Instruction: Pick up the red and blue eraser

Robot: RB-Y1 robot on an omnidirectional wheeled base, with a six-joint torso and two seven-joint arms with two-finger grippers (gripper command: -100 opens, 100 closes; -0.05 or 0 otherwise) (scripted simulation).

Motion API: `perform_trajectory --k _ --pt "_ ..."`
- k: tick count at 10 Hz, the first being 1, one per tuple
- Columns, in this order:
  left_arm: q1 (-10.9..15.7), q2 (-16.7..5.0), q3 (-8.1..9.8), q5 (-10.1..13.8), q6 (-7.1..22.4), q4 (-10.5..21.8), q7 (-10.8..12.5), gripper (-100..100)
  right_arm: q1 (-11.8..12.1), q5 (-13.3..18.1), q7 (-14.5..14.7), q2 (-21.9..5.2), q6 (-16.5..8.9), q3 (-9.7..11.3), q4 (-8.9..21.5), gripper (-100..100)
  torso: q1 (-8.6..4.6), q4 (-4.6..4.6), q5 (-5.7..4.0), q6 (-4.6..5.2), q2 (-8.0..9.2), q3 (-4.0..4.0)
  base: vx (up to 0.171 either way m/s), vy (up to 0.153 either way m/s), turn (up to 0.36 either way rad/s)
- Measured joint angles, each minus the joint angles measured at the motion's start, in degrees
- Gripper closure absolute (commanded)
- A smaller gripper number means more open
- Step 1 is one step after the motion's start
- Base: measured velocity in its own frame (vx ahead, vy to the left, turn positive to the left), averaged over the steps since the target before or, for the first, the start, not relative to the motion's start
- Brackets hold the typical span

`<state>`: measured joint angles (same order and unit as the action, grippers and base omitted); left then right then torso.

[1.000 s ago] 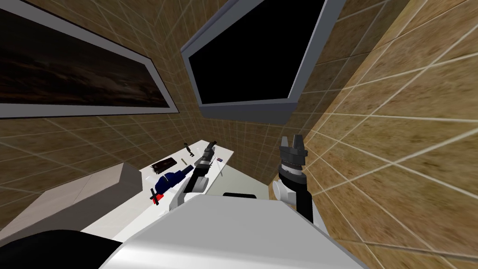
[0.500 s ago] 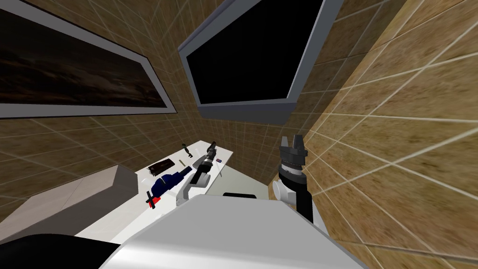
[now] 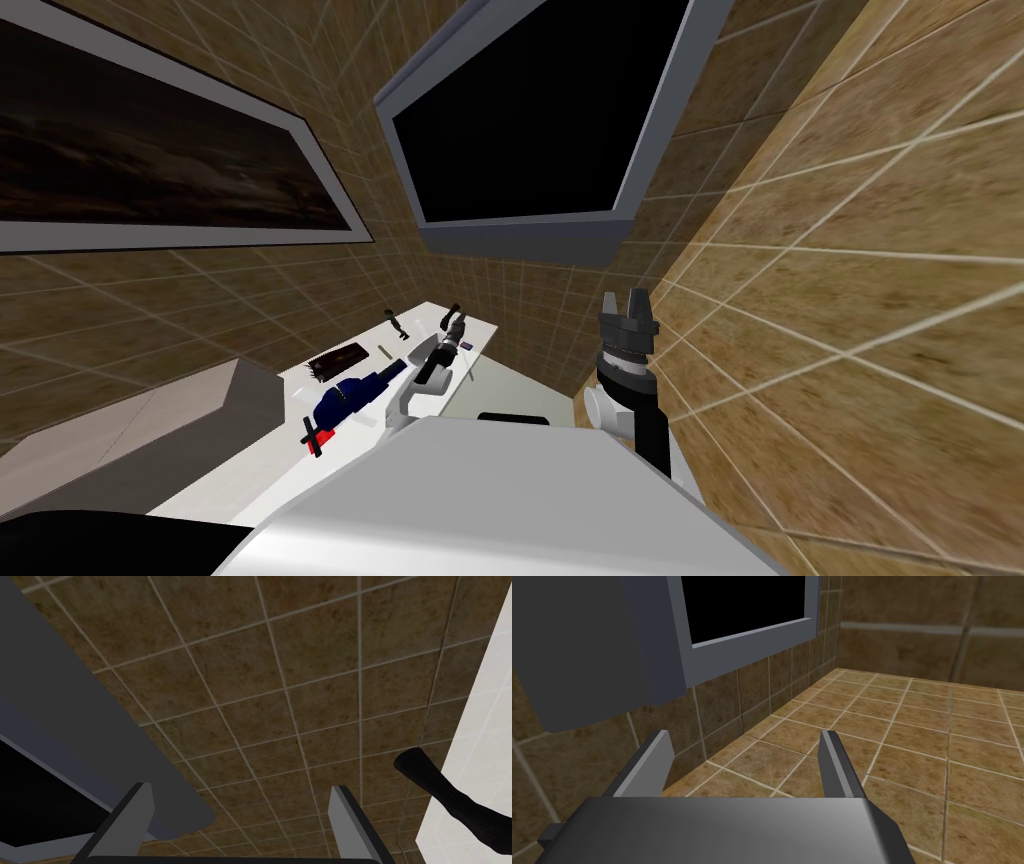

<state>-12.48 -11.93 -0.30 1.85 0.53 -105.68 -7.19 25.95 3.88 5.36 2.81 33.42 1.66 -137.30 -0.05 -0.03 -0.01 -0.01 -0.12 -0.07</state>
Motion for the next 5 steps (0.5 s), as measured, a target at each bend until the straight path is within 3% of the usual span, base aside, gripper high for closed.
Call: perform_trajectory --k 5 --pt "4.1 -1.9 0.33 2.4 8.6 6.6 -3.8 -100 0.0 0.0 0.0 0.0 0.0 0.0 0.0 0 -0.04 -0.01 -0.01 0.01 -0.06 -0.03 0.038 -0.019 -0.022"
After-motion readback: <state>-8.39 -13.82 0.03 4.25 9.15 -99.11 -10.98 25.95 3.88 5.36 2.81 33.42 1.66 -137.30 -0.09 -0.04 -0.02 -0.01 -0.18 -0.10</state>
